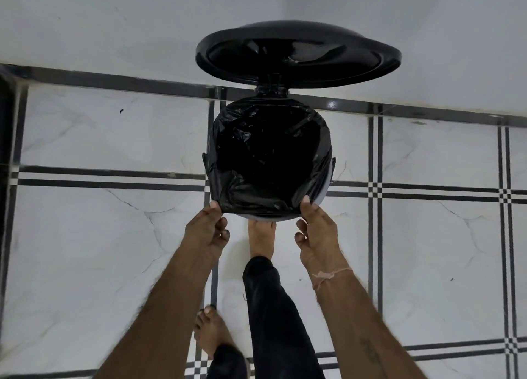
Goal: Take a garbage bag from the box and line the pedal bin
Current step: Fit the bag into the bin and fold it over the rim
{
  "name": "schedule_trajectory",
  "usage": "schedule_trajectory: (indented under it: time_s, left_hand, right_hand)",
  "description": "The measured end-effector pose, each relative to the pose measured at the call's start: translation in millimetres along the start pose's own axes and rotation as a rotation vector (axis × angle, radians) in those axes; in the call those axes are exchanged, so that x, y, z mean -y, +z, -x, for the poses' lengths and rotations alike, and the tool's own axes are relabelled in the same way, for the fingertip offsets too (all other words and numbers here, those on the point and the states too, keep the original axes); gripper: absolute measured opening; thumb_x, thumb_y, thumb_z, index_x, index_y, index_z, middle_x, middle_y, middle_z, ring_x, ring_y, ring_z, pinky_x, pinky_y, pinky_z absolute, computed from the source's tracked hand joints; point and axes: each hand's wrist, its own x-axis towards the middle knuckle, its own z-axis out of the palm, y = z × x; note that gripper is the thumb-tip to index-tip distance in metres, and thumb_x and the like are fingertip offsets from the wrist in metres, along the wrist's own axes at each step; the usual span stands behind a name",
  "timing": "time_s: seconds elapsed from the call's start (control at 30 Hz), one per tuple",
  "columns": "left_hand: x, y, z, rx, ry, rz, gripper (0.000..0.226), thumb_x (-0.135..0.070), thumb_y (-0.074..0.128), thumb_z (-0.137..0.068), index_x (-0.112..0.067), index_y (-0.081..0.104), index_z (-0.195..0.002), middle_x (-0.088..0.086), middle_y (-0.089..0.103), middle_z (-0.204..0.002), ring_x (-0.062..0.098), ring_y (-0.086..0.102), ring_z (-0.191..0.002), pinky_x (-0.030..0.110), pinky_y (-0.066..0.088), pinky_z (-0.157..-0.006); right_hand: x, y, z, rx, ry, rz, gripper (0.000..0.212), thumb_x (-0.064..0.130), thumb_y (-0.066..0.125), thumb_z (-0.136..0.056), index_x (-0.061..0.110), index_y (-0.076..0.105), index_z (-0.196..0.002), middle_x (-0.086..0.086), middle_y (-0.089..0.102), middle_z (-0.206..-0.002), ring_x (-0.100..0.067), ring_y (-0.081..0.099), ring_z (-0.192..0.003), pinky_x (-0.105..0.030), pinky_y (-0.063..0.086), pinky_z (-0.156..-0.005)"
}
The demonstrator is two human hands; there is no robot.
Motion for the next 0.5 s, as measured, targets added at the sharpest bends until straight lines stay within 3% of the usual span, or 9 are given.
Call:
schedule_trajectory:
  time_s: [0.23, 0.33, 0.43, 0.5]
  left_hand:
    - [10.5, -3.7, -4.4, 0.058, -0.068, 0.132, 0.014, -0.024, 0.059, -0.104, -0.020, 0.063, -0.091, -0.006, 0.060, -0.081, 0.001, 0.056, -0.053, 0.016, 0.041, -0.039]
    - [11.9, 1.5, -4.5, 0.049, -0.063, 0.173, 0.018, -0.026, 0.058, -0.104, -0.019, 0.061, -0.087, -0.005, 0.056, -0.078, 0.000, 0.055, -0.045, 0.015, 0.039, -0.038]
    - [13.5, 8.7, -4.7, 0.032, -0.059, 0.200, 0.021, -0.024, 0.056, -0.106, -0.018, 0.059, -0.086, -0.005, 0.055, -0.077, 0.002, 0.052, -0.050, 0.015, 0.038, -0.037]
    - [14.9, 12.3, -4.2, 0.013, -0.054, 0.228, 0.019, -0.018, 0.055, -0.106, -0.016, 0.061, -0.088, -0.004, 0.058, -0.081, 0.005, 0.051, -0.061, 0.015, 0.039, -0.038]
  right_hand:
    - [-9.9, 6.7, 18.6, -0.064, -0.063, -0.083, 0.019, 0.031, 0.072, -0.095, 0.021, 0.068, -0.080, 0.008, 0.062, -0.078, -0.011, 0.050, -0.075, -0.028, 0.038, -0.067]
    - [-14.3, 6.8, 18.0, -0.097, -0.044, -0.157, 0.020, 0.028, 0.072, -0.096, 0.018, 0.067, -0.080, 0.006, 0.064, -0.081, -0.011, 0.054, -0.080, -0.029, 0.048, -0.074]
    - [-22.3, 5.9, 16.2, -0.064, -0.038, -0.230, 0.019, 0.022, 0.069, -0.099, 0.012, 0.067, -0.083, -0.001, 0.070, -0.088, -0.017, 0.063, -0.088, -0.033, 0.061, -0.082]
    - [-27.2, 4.2, 10.9, -0.052, -0.043, -0.259, 0.018, 0.019, 0.067, -0.100, 0.009, 0.068, -0.085, -0.005, 0.071, -0.092, -0.020, 0.065, -0.088, -0.031, 0.063, -0.080]
